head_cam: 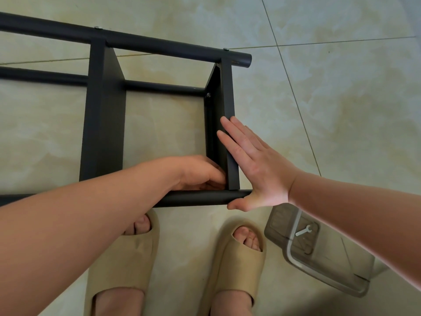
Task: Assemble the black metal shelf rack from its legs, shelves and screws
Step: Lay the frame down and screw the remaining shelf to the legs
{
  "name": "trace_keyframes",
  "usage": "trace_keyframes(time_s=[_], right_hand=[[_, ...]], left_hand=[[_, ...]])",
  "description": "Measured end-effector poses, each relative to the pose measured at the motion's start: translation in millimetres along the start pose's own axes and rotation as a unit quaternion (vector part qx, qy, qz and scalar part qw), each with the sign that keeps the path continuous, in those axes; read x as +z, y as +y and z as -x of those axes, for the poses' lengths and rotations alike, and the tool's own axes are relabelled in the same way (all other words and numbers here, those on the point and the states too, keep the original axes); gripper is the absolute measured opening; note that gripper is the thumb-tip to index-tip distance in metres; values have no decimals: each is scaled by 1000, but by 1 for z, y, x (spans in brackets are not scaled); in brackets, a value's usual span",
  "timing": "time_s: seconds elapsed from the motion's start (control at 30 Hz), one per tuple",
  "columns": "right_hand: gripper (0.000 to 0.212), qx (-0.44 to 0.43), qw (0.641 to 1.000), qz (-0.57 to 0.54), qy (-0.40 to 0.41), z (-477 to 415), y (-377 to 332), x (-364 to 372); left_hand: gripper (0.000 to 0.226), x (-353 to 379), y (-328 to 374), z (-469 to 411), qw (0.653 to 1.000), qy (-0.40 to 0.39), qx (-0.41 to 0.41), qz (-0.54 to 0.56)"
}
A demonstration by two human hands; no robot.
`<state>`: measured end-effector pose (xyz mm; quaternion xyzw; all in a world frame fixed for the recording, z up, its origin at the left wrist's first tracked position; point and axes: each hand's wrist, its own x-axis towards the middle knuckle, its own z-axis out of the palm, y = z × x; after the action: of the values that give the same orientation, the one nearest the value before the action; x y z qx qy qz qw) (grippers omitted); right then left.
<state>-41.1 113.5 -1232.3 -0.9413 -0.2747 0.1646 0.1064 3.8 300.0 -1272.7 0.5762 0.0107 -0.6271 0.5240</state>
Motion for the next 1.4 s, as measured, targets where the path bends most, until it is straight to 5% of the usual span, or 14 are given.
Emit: trace_keyframes(time_s=[1.4], right_hand=[[132,-6,1000,8,-1,-2,1,0]], left_hand=[[23,-4,1,0,1000,-15,10,24]])
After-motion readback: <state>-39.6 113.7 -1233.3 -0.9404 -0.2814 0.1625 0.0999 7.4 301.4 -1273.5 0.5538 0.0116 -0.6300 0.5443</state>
